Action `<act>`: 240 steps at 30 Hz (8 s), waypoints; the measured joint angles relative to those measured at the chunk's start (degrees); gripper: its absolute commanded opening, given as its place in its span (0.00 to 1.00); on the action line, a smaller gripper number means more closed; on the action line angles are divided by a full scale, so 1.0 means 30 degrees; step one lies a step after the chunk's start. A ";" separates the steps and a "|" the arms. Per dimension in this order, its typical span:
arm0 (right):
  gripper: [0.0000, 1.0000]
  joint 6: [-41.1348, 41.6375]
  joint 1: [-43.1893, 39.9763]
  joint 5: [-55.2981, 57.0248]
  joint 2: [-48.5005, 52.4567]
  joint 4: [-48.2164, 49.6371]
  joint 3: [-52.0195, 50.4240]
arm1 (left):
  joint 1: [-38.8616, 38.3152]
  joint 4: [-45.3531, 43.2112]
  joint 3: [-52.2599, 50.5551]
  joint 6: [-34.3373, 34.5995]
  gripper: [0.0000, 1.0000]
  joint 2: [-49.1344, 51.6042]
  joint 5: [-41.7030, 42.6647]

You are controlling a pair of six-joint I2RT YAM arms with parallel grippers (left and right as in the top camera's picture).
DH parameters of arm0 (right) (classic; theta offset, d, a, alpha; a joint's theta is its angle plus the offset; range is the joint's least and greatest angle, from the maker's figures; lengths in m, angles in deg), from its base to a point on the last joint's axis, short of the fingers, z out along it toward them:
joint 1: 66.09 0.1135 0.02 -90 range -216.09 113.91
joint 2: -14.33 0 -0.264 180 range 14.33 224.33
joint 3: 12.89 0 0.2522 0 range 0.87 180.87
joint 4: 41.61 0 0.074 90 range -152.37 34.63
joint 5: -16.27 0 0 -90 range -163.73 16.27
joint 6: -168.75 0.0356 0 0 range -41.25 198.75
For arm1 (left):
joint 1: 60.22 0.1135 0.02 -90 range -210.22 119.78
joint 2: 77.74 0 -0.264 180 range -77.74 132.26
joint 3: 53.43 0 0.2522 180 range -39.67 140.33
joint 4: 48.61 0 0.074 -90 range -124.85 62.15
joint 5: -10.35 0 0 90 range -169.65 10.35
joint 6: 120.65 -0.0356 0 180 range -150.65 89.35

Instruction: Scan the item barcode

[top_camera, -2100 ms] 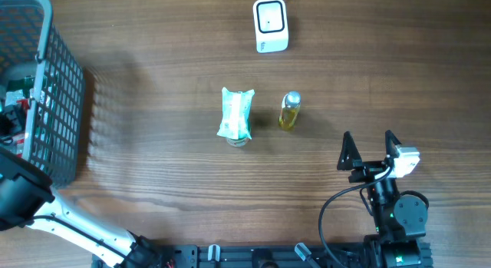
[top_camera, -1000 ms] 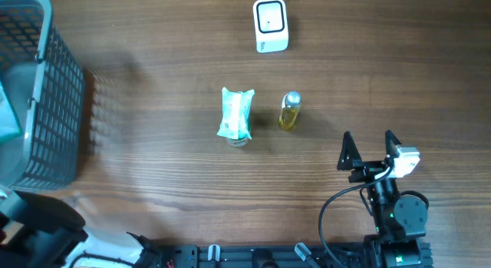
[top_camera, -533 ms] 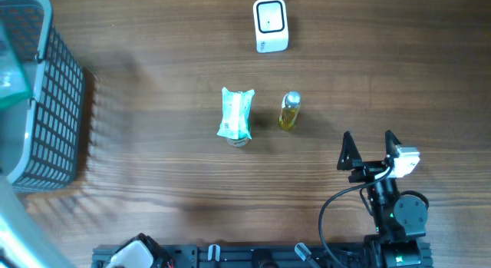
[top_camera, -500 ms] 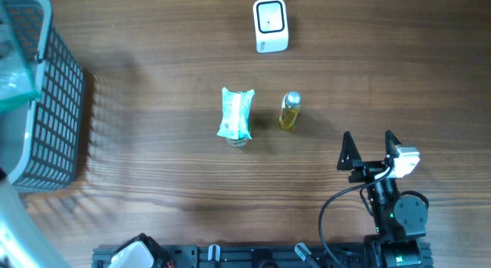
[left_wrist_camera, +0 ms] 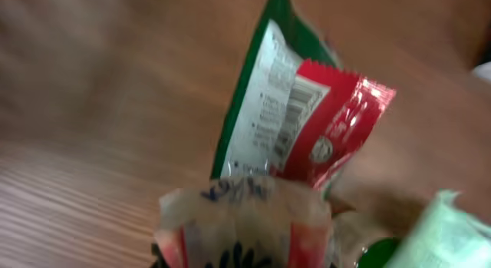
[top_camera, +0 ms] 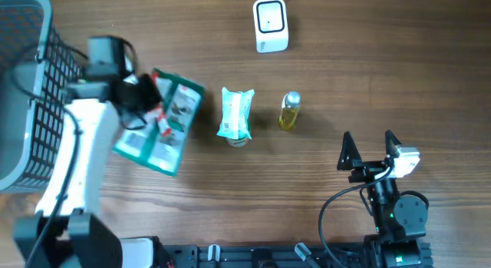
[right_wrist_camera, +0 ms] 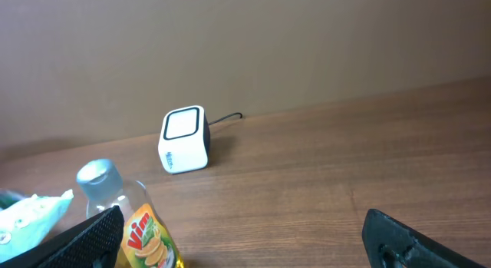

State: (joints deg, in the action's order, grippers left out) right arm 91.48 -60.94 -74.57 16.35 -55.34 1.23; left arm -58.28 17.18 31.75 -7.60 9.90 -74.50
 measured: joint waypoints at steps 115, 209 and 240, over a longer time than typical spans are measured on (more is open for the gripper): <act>0.45 1.5759 1.0943 -1.3551 2.9259 1.6815 1.3041 | 0.1224 -0.2900 -0.3512 -0.0991 1.00 -0.3395 2.3809; 0.77 0.5333 0.6280 -0.1333 3.5896 -2.3030 3.1663 | 0.2863 -0.2630 -0.3497 -0.0933 1.00 -0.2652 -0.1209; 0.31 0.2892 0.5311 -0.3621 3.5576 -2.2097 3.0308 | 0.2863 -0.2637 -0.3497 -0.0925 1.00 -0.2652 -0.1209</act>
State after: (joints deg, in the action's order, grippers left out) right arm 100.16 -45.01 -85.44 123.08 -121.63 92.15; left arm -49.69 9.27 21.26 -10.38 1.94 -78.13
